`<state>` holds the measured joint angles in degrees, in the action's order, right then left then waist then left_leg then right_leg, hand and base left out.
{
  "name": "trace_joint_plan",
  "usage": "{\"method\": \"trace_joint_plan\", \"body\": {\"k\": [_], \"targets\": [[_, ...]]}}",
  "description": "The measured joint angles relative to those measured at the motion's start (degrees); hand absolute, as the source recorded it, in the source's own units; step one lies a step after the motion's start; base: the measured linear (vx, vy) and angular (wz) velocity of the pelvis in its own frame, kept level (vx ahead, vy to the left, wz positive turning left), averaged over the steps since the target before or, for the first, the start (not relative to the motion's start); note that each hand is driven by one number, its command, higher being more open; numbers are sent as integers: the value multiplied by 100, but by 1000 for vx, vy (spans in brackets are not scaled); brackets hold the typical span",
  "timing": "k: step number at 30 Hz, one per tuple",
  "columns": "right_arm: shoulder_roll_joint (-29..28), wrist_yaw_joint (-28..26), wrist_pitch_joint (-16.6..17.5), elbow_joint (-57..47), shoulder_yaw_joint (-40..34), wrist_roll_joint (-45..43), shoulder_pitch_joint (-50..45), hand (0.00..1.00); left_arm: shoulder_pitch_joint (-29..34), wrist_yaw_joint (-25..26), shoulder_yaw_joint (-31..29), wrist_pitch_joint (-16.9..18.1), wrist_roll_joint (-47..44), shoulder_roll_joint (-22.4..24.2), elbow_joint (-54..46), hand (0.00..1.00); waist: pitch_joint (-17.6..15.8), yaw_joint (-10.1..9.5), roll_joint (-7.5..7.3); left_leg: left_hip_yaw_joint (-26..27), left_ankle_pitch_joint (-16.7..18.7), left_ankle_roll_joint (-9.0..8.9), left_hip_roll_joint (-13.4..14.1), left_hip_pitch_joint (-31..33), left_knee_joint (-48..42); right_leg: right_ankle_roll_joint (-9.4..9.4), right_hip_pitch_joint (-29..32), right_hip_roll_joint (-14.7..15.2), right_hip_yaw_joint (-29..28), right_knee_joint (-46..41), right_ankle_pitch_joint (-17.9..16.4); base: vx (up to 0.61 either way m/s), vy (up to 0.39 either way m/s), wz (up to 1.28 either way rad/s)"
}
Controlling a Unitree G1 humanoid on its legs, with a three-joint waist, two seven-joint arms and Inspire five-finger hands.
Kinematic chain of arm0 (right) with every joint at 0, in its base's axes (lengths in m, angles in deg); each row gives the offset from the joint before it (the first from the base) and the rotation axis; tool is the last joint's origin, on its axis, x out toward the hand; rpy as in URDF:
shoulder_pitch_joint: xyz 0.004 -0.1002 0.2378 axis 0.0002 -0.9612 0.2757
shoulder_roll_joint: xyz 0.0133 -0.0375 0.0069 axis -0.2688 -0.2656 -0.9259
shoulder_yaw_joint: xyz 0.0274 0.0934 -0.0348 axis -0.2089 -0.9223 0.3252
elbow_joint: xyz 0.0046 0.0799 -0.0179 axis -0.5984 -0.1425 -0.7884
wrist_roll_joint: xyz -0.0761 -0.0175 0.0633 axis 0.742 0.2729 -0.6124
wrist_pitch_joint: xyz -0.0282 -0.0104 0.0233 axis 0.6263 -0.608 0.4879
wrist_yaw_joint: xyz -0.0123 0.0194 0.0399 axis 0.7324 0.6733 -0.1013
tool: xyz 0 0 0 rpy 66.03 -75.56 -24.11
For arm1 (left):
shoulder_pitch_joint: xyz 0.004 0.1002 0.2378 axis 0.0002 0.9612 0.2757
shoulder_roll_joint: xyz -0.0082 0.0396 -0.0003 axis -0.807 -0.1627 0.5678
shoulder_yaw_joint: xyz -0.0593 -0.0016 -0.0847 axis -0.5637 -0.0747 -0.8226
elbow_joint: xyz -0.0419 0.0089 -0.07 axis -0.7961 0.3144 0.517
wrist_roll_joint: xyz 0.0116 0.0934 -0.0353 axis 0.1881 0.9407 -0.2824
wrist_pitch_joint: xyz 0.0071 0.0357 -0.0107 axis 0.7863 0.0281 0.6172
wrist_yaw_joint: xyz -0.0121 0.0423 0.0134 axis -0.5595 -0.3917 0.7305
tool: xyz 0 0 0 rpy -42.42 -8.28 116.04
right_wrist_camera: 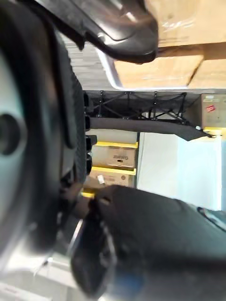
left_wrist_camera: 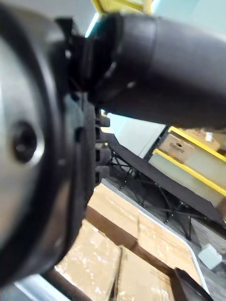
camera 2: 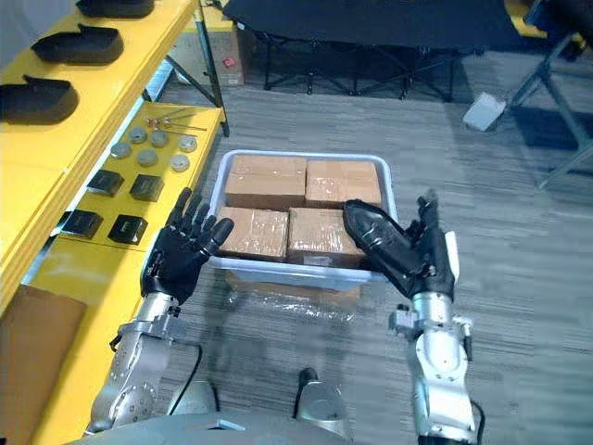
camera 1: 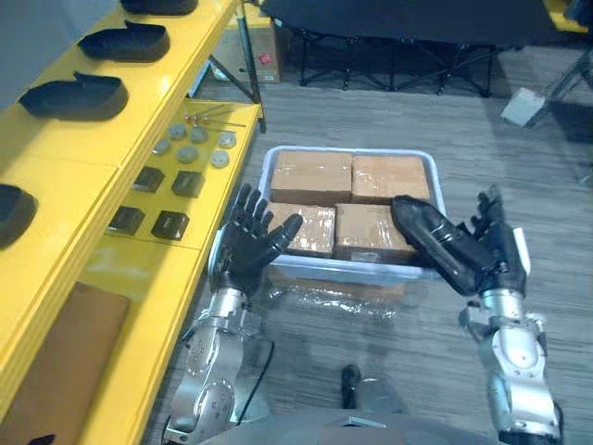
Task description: Walk over and take three plastic housings, then place them on the shelf
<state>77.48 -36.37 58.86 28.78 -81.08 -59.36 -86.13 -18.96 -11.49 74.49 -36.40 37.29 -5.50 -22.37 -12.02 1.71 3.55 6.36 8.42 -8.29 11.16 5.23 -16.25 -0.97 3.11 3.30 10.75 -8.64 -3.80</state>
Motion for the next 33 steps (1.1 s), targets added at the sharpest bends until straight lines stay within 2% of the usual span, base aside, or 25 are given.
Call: {"method": "trace_joint_plan", "body": {"k": [1,3,5,10,13,16,18,21,22,24,26,29,33], "targets": [[-6,60,-42,1,-9,0,5,100,-5,-39,-6,3,0,-3,-13,100,7,10,4,68,13,70,-19,-64,207,4,28,-41,-22,49,47,9,11,-39],[-49,324,-166,0,-7,37,17,100,-57,-198,-72,-2,3,-29,-11,100,-10,-10,-142,291,-177,132,-128,-168,703,-83,218,-40,-218,197,217,-24,27,-39],[-67,467,-258,-18,-8,248,17,100,-61,-220,-113,-42,31,-48,17,100,-55,-13,-215,412,-199,148,-170,-157,731,-128,245,-20,-322,333,340,-23,46,-33],[-242,941,-482,-30,-314,413,-237,100,-196,-290,-214,-178,5,-95,49,100,-95,19,-282,488,-140,286,-351,45,528,-426,238,133,-428,689,665,-38,98,-7],[-780,1184,-417,-113,-627,-372,-452,100,-186,-293,-406,-183,3,-92,46,100,-142,23,-360,502,-118,365,-399,157,471,-617,253,210,-477,845,832,-48,86,0],[-1440,1421,-34,-95,-921,-1370,-840,100,-135,-294,-600,-184,8,-92,46,100,-231,35,-503,548,-70,442,-476,240,432,-667,281,296,-507,947,943,-63,70,-4],[-1723,1187,421,69,-1175,-2331,-1120,100,-85,-310,-650,-184,7,-107,48,100,-278,64,-584,604,-22,480,-488,243,393,-738,278,320,-564,987,1038,-43,47,-13],[-1821,606,871,587,-1492,-2995,-1221,100,-79,-386,-651,-184,8,-111,51,100,-339,165,-696,666,43,509,-497,246,322,-761,284,350,-629,992,1096,-36,41,-9],[-1821,455,930,769,-1535,-3054,-1228,100,-79,-415,-654,-184,9,-112,51,100,-350,175,-716,672,47,512,-497,246,321,-754,288,351,-632,995,1113,-35,31,-9],[-1818,-331,873,1587,-1720,-3666,-1235,100,-99,-551,-689,-184,8,-132,56,100,-390,186,-782,691,55,515,-494,257,320,-721,309,353,-635,1014,1159,-25,17,-6],[-1819,-736,801,2151,-1732,-4054,-1233,100,-98,-621,-698,-184,8,-134,64,100,-416,182,-767,690,57,514,-488,279,316,-755,313,353,-634,1051,1208,0,0,0],[-1820,-1100,664,2647,-1604,-4055,-1178,100,-150,-705,-767,-193,13,-150,65,100,-582,155,-678,676,80,530,-494,387,219,-754,356,357,-627,1060,1236,-27,6,1],[-1805,-1301,654,2930,-1463,-4060,-797,100,-220,-718,-875,-210,26,-189,127,100,-814,112,-680,618,139,545,-507,550,101,-757,431,360,-611,1066,1245,-76,-4,6]]}}
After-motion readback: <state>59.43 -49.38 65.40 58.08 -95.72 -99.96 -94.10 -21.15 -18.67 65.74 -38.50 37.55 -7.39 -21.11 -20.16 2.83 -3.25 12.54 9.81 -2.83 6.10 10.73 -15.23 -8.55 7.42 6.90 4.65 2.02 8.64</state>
